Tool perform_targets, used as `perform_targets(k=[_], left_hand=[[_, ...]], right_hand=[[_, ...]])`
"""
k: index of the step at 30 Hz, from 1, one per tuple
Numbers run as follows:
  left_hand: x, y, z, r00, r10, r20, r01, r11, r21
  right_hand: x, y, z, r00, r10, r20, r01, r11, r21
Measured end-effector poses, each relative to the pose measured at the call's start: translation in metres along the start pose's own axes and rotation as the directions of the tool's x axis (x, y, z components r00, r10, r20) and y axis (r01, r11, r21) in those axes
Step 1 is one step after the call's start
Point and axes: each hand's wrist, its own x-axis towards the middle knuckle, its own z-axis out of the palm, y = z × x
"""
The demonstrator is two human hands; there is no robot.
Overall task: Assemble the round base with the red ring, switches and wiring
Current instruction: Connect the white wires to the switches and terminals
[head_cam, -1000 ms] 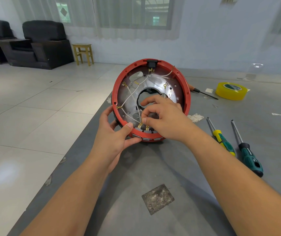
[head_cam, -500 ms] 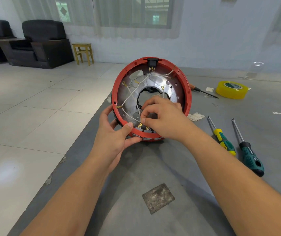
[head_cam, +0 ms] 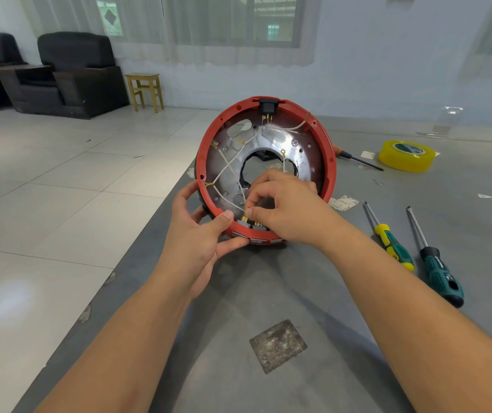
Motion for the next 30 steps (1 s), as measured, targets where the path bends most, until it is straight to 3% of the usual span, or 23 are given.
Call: perform_targets(k=[8, 15, 22, 30], left_hand=[[-0.004, 0.002, 0.005, 0.999, -0.041, -0.01, 0.041, 0.999, 0.006], [-0.007, 0.002, 0.008, 0.998, -0.052, -0.023, 0.051, 0.998, -0.028], [-0.009, 0.0, 0.011, 0.999, -0.033, 0.0, 0.033, 0.998, -0.059], [-0.011, -0.008, 0.013, 0.999, 0.038, -0.004, -0.038, 0.999, -0.014]], right_hand=[[-0.002, 0.008, -0.018, 0.997, -0.066, 0.035, 0.065, 0.997, 0.03], [-0.003, 0.007, -0.023, 0.992, -0.118, 0.054, 0.127, 0.972, -0.2], [-0.001, 0.008, -0.015, 0.993, -0.095, 0.069, 0.103, 0.986, -0.132], [-0.003, 0.002, -0.01, 0.993, -0.105, 0.056, 0.113, 0.976, -0.185]])
